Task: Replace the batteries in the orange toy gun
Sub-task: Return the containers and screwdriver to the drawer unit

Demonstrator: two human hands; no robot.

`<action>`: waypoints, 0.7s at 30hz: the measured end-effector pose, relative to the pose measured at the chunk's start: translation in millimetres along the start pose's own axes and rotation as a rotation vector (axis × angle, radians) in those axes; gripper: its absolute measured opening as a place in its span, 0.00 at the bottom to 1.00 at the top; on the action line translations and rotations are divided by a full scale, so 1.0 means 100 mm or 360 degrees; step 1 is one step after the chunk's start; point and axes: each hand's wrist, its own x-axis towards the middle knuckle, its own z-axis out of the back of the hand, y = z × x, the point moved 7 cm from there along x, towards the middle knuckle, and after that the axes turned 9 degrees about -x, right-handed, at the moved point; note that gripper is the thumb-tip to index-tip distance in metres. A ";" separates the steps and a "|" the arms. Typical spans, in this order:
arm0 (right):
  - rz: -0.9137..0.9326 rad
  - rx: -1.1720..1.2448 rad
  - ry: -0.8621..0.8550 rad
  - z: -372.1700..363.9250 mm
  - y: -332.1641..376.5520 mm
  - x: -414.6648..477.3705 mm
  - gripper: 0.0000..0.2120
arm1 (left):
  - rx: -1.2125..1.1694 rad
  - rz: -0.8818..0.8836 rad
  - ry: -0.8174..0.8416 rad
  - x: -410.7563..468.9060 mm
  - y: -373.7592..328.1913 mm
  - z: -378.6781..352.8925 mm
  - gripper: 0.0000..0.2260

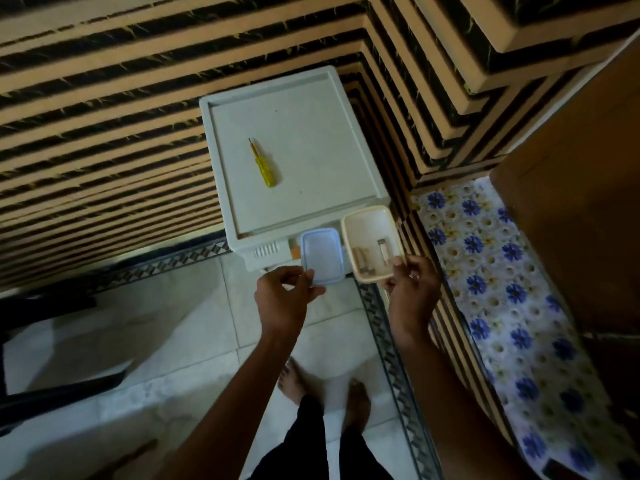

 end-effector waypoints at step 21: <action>-0.0094 -0.0285 0.0076 -1.18 -1.64 0.77 0.09 | 0.0561 0.0137 -0.0378 1.25 1.49 -0.13 0.08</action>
